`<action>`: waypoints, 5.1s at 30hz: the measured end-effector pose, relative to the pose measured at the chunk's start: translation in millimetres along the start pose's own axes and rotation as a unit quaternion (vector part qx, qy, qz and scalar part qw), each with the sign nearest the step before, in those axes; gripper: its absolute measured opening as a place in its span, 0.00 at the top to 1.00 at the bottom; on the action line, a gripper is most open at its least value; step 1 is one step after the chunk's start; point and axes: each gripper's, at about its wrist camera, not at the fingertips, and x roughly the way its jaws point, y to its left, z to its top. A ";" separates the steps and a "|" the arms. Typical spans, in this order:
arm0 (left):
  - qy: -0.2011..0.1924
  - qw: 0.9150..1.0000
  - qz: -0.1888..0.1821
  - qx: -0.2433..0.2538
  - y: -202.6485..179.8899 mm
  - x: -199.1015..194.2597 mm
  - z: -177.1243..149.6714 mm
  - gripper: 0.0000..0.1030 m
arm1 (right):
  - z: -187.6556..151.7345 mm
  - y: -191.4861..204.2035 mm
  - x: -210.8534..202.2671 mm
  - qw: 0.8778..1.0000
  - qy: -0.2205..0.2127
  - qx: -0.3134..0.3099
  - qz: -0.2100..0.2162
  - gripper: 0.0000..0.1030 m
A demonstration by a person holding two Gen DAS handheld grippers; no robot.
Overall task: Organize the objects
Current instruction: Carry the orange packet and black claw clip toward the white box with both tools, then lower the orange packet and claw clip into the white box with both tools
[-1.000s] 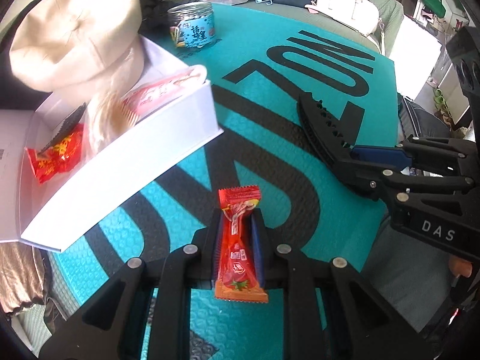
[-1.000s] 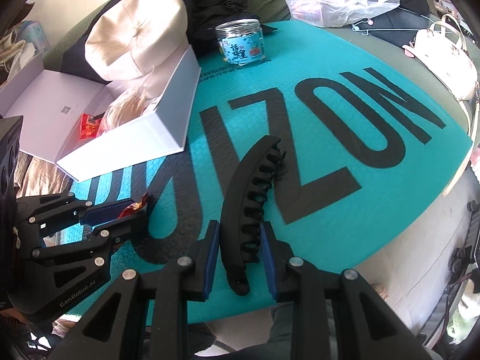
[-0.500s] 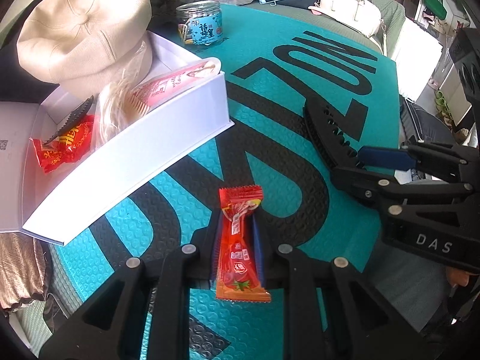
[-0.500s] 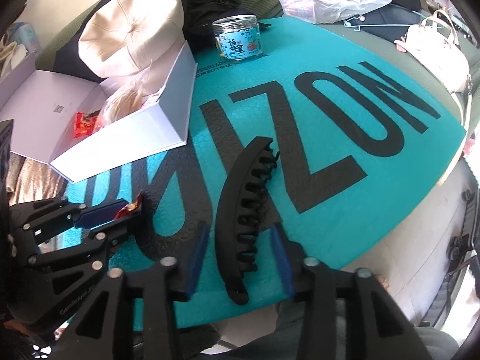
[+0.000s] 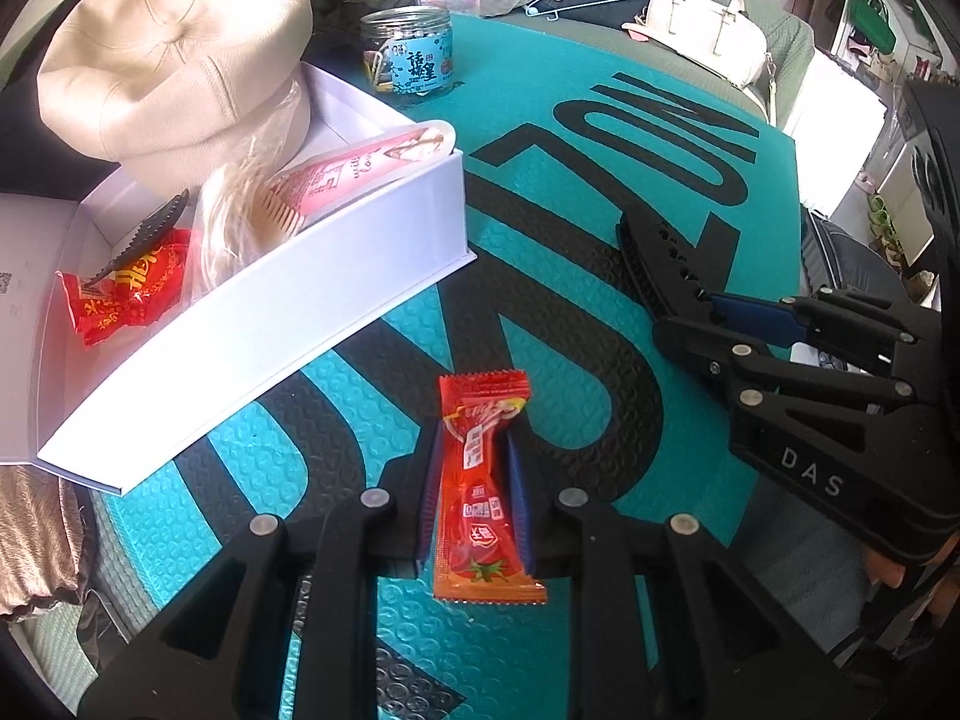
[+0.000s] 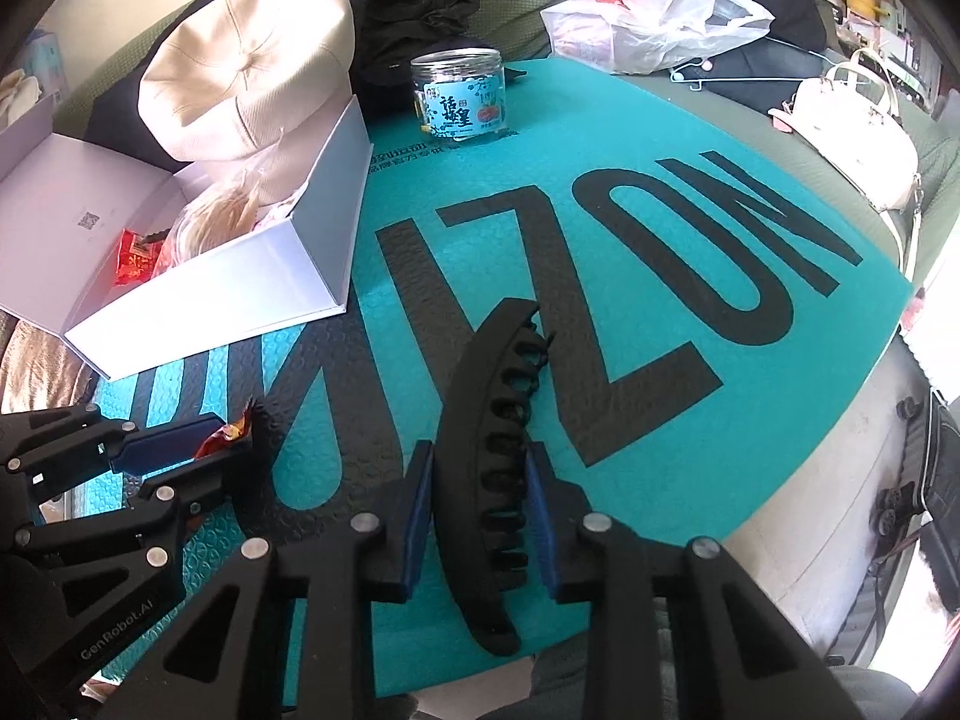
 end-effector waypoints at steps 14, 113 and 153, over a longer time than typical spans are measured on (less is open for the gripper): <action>-0.012 1.000 -0.001 -0.026 13.8 -16.4 1.3 0.83 | -9.1 -1.2 -11.7 0.998 -0.012 0.022 0.062 0.73; -0.075 0.985 0.090 -0.126 201.4 -89.7 93.2 0.83 | 150.8 163.1 -7.8 0.962 -0.039 -0.159 0.220 0.73; -0.018 0.988 0.120 -0.094 173.9 10.3 86.1 0.83 | 127.7 131.7 47.6 0.967 0.000 -0.140 0.212 0.73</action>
